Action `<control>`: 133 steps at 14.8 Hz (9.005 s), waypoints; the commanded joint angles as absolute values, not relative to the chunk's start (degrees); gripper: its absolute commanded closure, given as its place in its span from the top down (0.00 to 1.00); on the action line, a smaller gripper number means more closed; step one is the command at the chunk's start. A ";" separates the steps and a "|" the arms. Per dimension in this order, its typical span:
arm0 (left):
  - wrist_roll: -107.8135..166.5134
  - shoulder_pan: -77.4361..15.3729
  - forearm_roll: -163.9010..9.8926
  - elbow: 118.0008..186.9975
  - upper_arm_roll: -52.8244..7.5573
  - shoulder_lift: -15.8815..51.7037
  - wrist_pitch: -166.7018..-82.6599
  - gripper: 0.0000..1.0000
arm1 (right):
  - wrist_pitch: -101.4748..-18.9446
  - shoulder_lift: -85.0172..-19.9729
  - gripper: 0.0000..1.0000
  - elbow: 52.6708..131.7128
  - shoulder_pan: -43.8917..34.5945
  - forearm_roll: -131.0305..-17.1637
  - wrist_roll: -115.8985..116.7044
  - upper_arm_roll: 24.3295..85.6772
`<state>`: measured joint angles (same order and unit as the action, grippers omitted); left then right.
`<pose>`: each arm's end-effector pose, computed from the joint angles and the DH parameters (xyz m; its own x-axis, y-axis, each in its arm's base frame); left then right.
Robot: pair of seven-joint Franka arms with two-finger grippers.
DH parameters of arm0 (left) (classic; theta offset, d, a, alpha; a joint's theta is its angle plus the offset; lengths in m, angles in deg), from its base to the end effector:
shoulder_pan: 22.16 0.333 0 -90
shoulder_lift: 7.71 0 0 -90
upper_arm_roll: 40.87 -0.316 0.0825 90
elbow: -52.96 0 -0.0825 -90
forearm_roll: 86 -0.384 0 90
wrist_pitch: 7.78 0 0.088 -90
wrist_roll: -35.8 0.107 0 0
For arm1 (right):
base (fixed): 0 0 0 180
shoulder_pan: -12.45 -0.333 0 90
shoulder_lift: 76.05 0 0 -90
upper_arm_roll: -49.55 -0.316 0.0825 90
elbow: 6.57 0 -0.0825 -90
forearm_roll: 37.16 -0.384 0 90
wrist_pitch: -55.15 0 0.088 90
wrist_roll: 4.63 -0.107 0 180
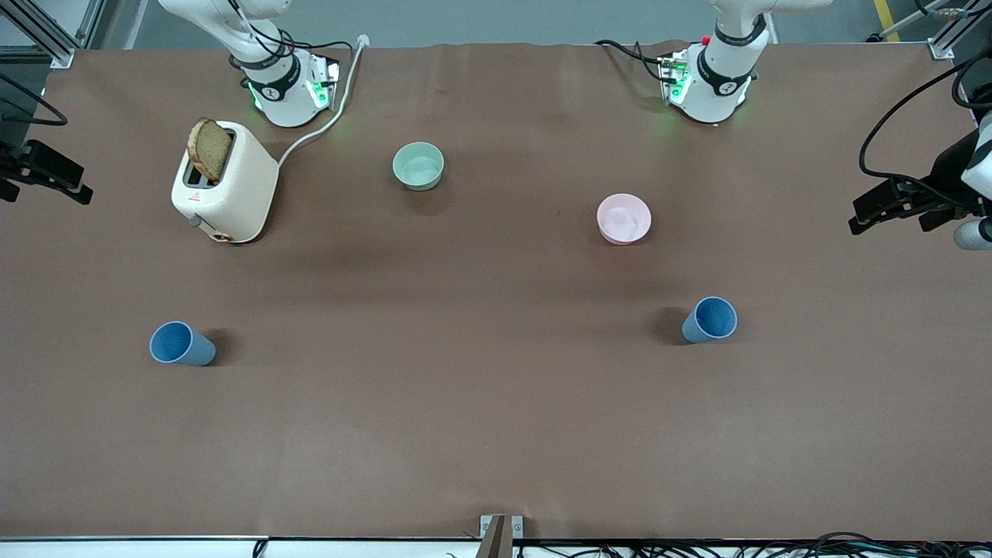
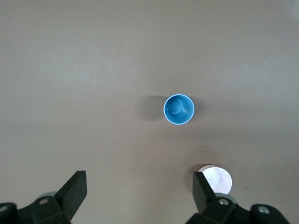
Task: Stack blue cups with both arms
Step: 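Grasp a blue cup with each gripper, left and right, then lift the blue cups off the table with both grippers, then carry the blue cup with the left gripper to the table center, then release the cup with the left gripper while the right gripper carries its cup, then lower the right gripper's cup into the standing cup and open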
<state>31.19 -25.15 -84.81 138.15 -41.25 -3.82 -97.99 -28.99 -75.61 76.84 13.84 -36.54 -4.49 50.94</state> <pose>0.5758 -0.0286 0.6261 0.9992 0.0349 0.0180 0.0345 -0.9992 0.0218 0.5457 -0.0277 0.6650 0.9989 -0.0472 0.0050 -0.0472 -0.9988 0.0110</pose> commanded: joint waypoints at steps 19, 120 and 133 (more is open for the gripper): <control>31.84 -25.15 -86.79 136.99 -38.59 1.16 -99.09 1.00 | -28.35 -75.17 1.00 75.70 14.47 -36.72 -2.70 50.70; 30.26 -28.37 -83.90 130.92 -47.16 2.59 -101.31 1.00 | -60.06 -61.83 0.00 89.76 -22.51 -43.67 -54.61 50.34; 31.23 -27.61 -84.15 137.60 -45.18 -3.32 -101.48 1.00 | -71.33 -52.23 0.12 89.59 -28.77 -37.78 -65.89 50.26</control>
